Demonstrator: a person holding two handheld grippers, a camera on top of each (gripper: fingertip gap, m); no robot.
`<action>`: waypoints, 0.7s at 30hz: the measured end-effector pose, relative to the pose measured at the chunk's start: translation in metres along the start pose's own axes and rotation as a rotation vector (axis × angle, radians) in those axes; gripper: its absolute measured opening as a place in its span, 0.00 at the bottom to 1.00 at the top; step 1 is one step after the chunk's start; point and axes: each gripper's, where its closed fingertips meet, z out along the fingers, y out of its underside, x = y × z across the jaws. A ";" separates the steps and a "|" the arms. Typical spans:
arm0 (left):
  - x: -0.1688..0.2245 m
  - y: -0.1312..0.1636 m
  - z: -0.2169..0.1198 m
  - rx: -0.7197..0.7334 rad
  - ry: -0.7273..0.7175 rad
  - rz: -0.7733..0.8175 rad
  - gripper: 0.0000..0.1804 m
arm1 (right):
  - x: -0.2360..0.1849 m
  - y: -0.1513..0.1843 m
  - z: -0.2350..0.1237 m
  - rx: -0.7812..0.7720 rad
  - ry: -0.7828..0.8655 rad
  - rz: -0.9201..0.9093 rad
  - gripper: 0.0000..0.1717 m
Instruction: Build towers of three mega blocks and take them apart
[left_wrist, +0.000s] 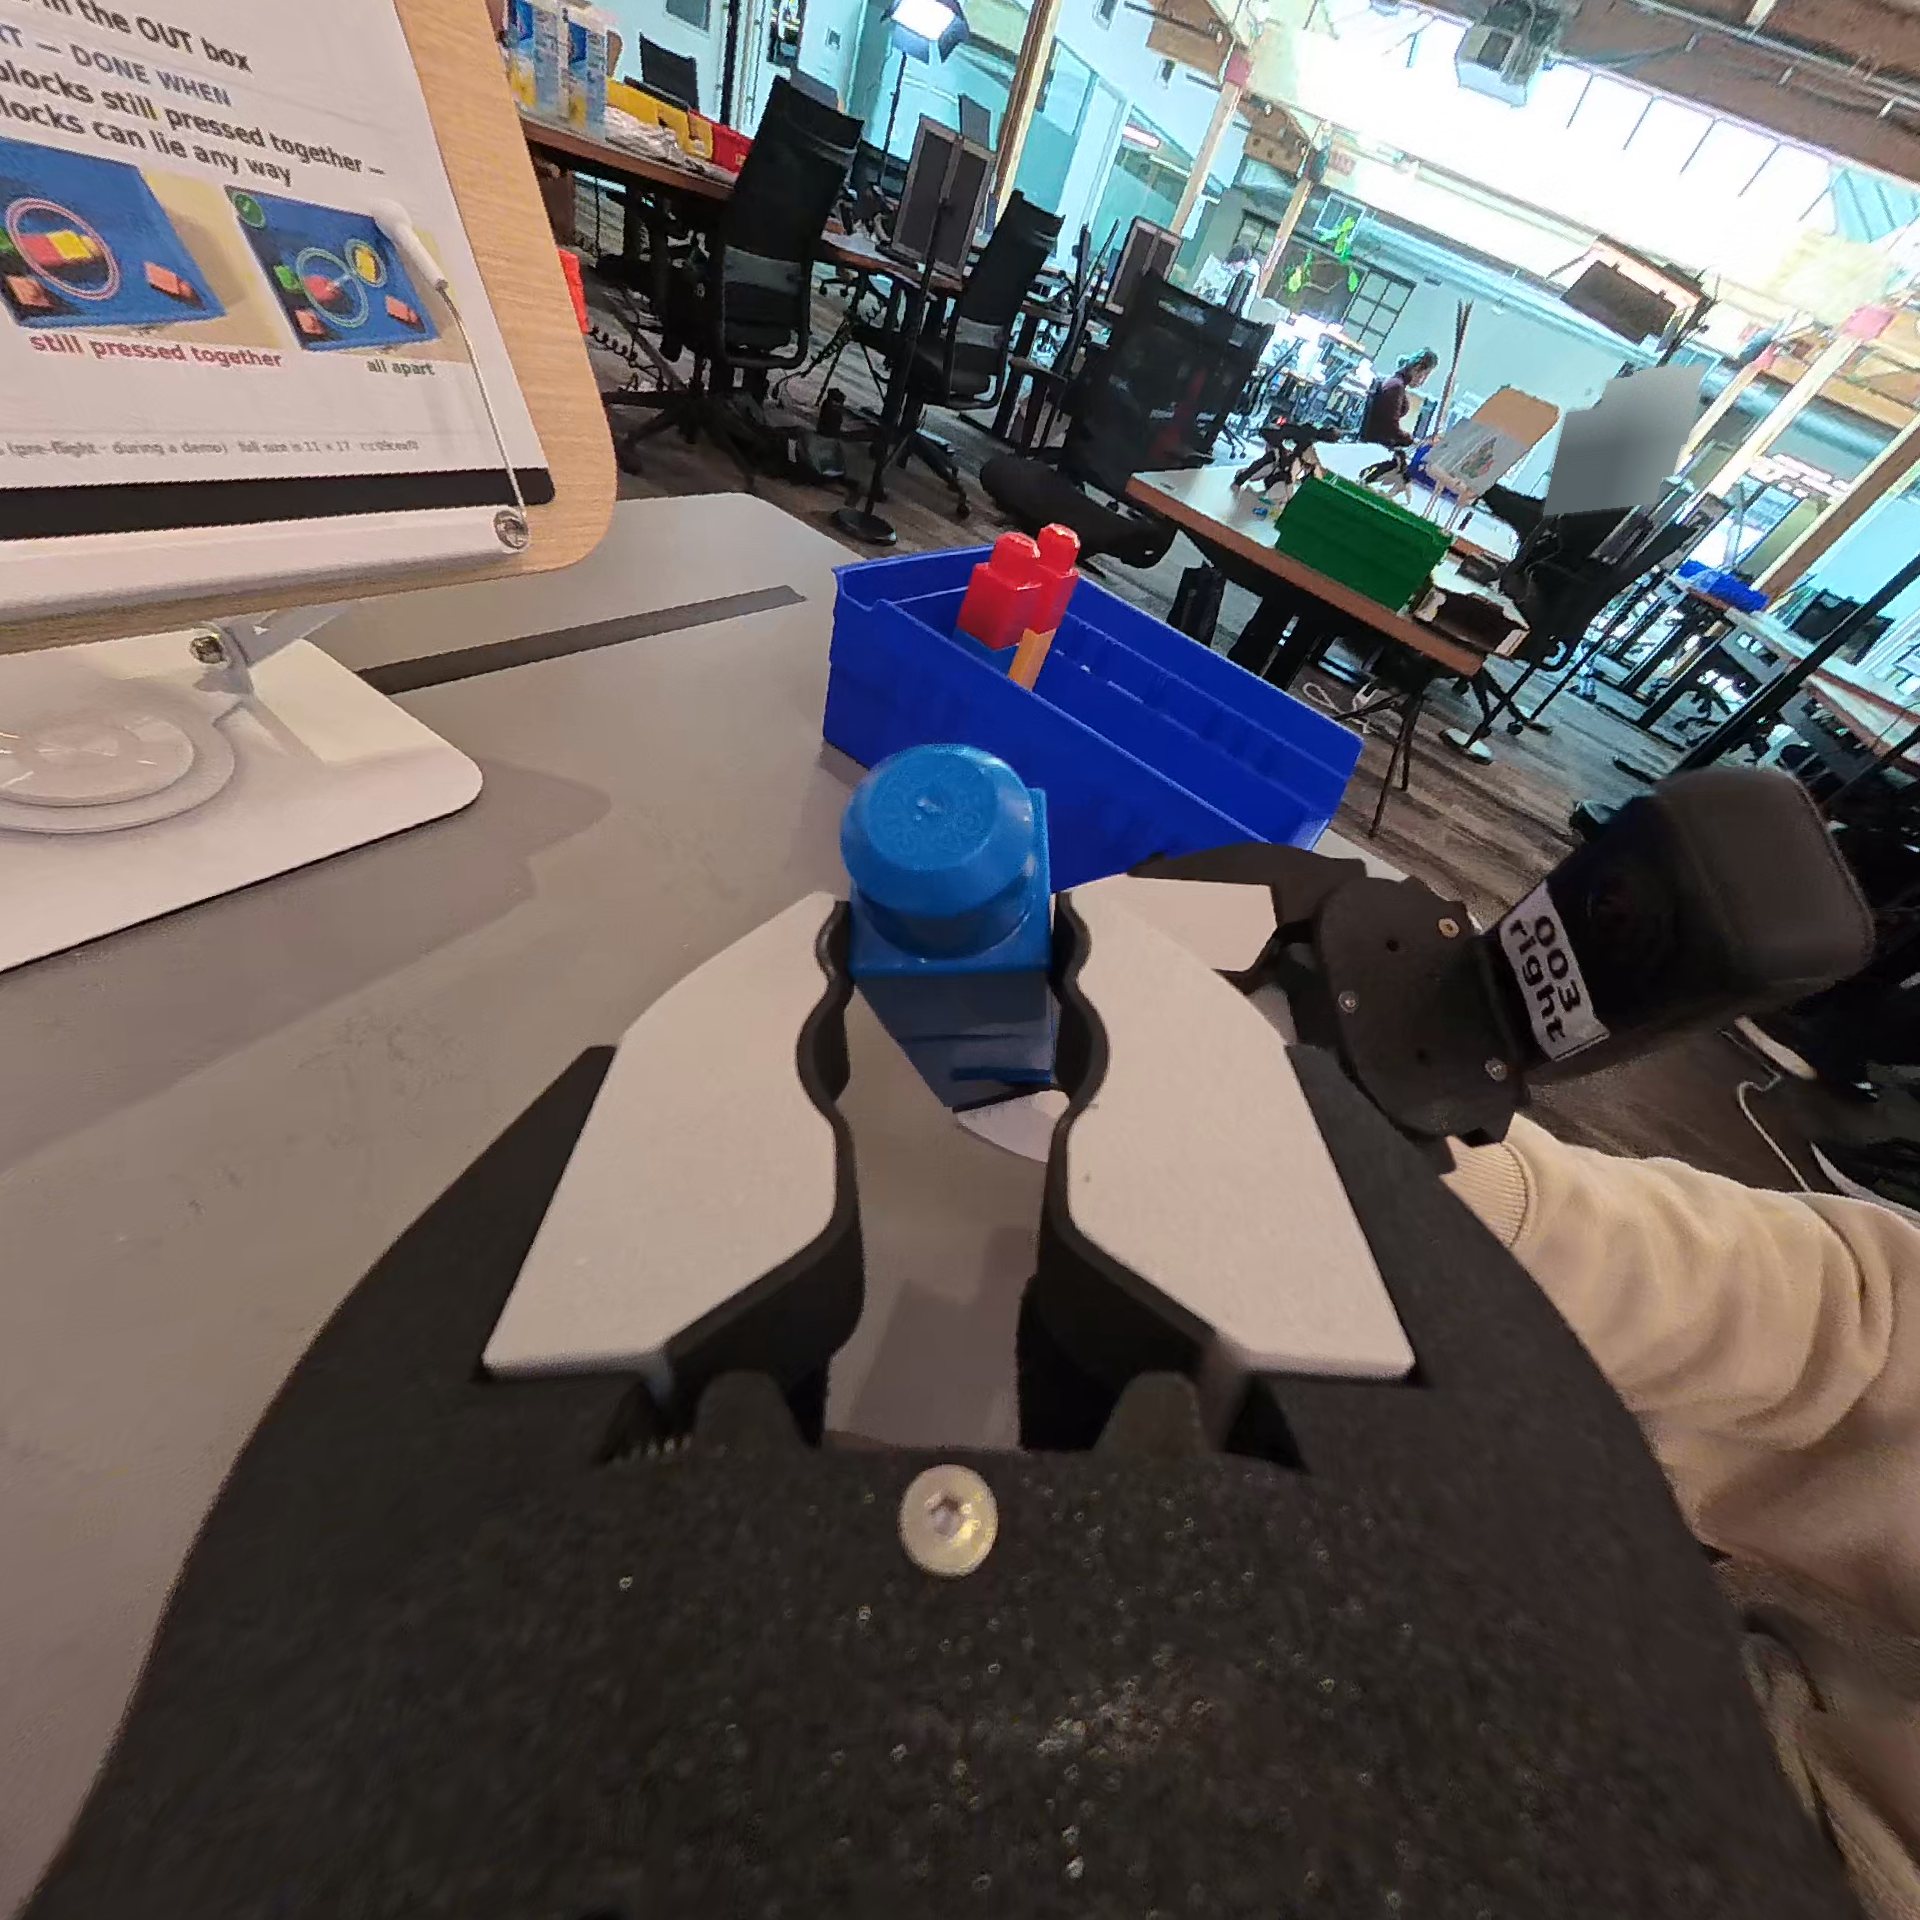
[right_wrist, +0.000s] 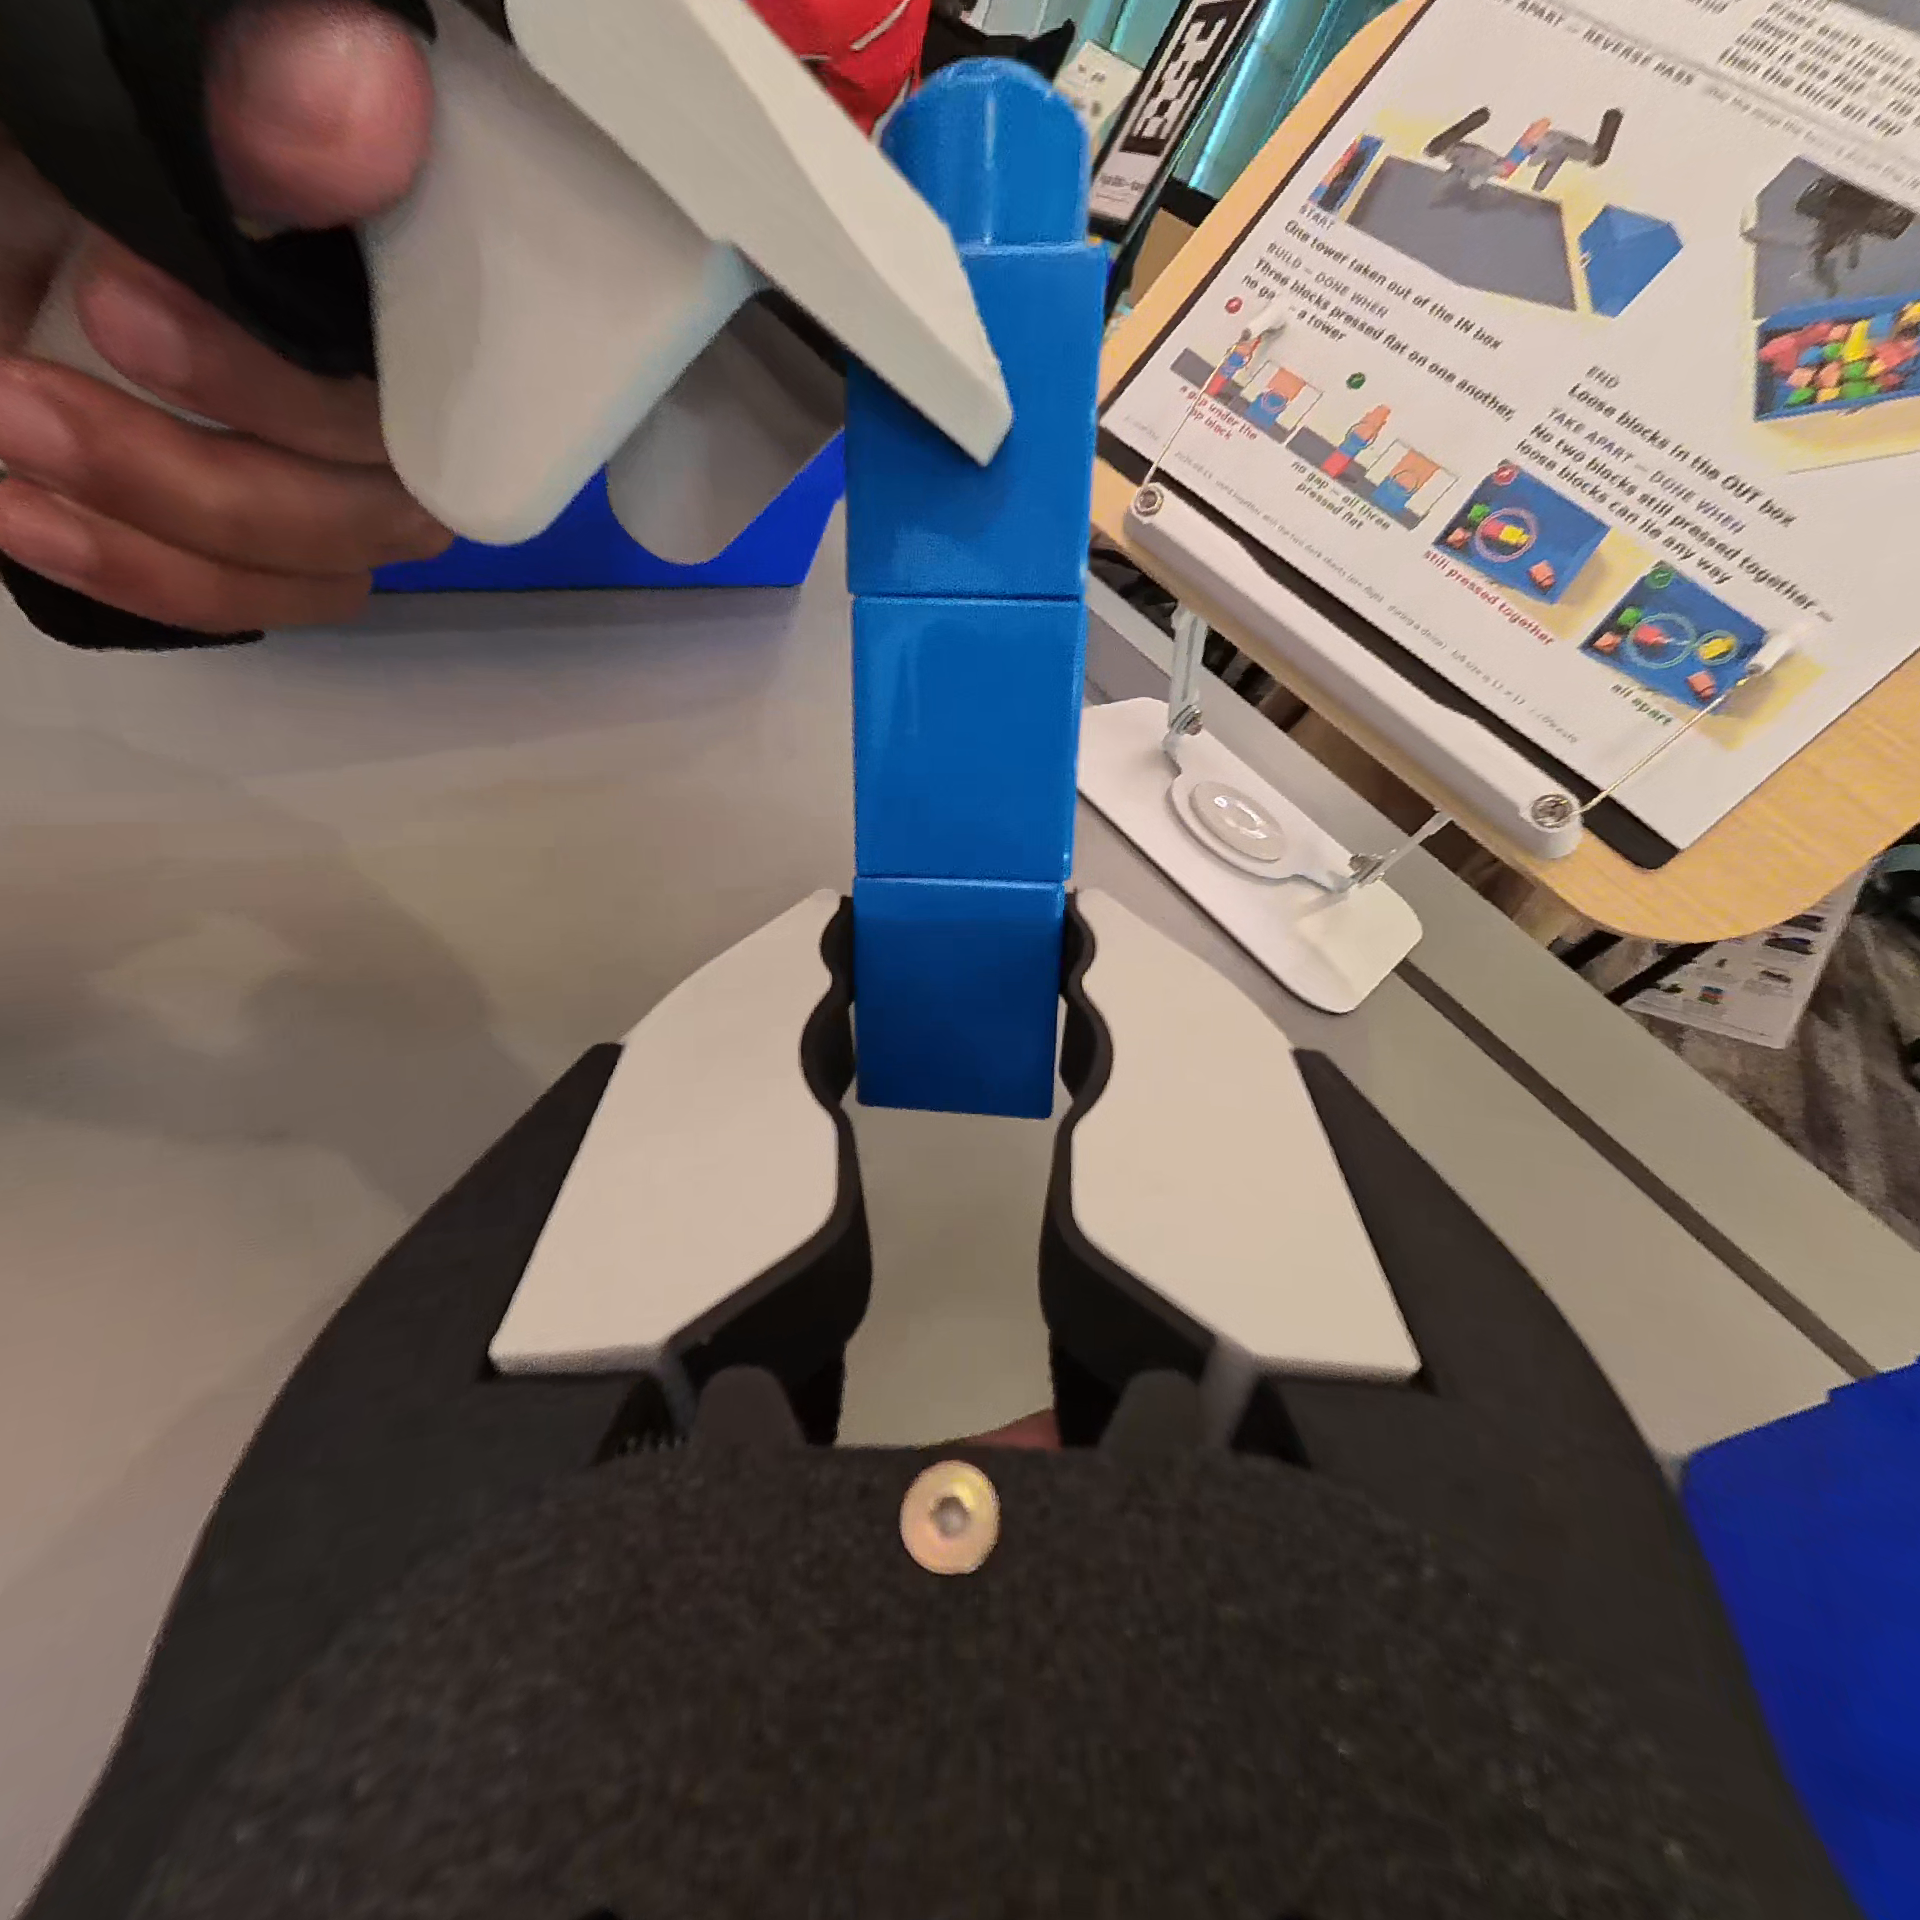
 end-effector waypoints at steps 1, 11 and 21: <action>0.000 0.000 0.000 0.007 0.000 -0.003 0.20 | -0.002 0.000 0.000 -0.003 -0.027 0.026 0.21; -0.006 -0.002 -0.001 0.018 -0.065 -0.046 0.20 | -0.002 -0.005 0.003 0.038 -0.016 0.059 0.24; 0.004 0.014 0.017 -0.042 -0.043 -0.086 0.20 | 0.007 -0.003 0.001 0.008 0.064 0.017 0.22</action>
